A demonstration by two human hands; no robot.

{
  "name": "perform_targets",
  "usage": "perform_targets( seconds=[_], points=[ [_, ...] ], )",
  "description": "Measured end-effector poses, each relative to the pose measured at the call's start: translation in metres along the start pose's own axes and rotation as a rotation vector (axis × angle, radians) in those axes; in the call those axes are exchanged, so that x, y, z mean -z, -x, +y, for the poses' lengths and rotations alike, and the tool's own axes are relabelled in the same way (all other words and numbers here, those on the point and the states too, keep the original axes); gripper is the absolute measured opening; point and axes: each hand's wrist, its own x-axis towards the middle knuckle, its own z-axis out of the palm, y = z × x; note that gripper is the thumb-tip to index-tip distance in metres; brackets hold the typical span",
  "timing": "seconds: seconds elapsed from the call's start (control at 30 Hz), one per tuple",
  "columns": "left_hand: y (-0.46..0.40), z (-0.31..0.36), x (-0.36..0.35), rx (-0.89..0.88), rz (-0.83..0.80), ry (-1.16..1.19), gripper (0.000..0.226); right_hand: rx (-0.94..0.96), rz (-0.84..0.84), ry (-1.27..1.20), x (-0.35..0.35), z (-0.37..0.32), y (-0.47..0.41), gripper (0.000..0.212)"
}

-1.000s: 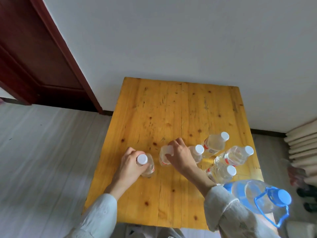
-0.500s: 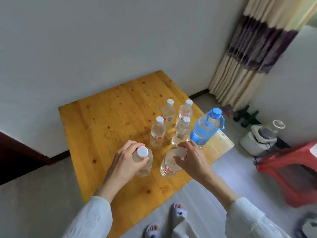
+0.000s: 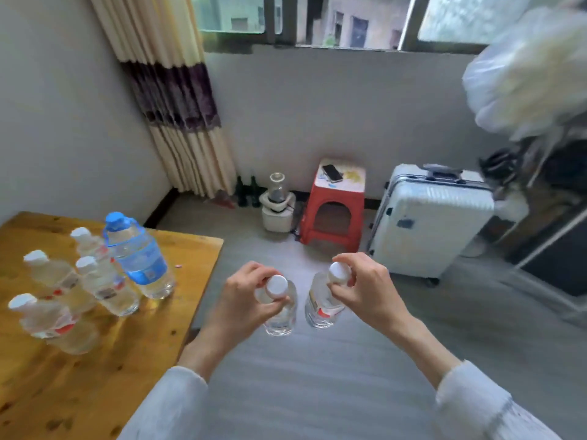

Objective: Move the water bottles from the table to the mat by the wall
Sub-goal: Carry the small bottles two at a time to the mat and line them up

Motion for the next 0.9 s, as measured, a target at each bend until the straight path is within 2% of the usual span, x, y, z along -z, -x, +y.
perform_targets(
  seconds=[0.3,0.47,0.57,0.67,0.9],
  points=[
    [-0.066,0.182,-0.2,-0.263,-0.246,0.173,0.033,-0.265,0.283,0.091,0.203,0.176,0.101,0.029],
    [-0.096,0.283,-0.317,-0.38,-0.453,0.231,0.03,-0.482,0.443,0.151,0.291,0.26,0.17,0.028],
    [-0.111,0.347,-0.39,-0.49,-0.591,0.273,0.038,-0.616,0.578,0.187,0.344,0.309,0.21,0.028],
    [-0.124,0.403,-0.455,-0.565,-0.688,0.308,0.031,-0.733,0.693,0.207,0.391,0.351,0.241,0.028],
    [-0.158,0.557,-0.633,-0.767,-0.929,0.352,0.032,-0.951,0.919,0.298,0.517,0.476,0.3,0.026]
  ],
)
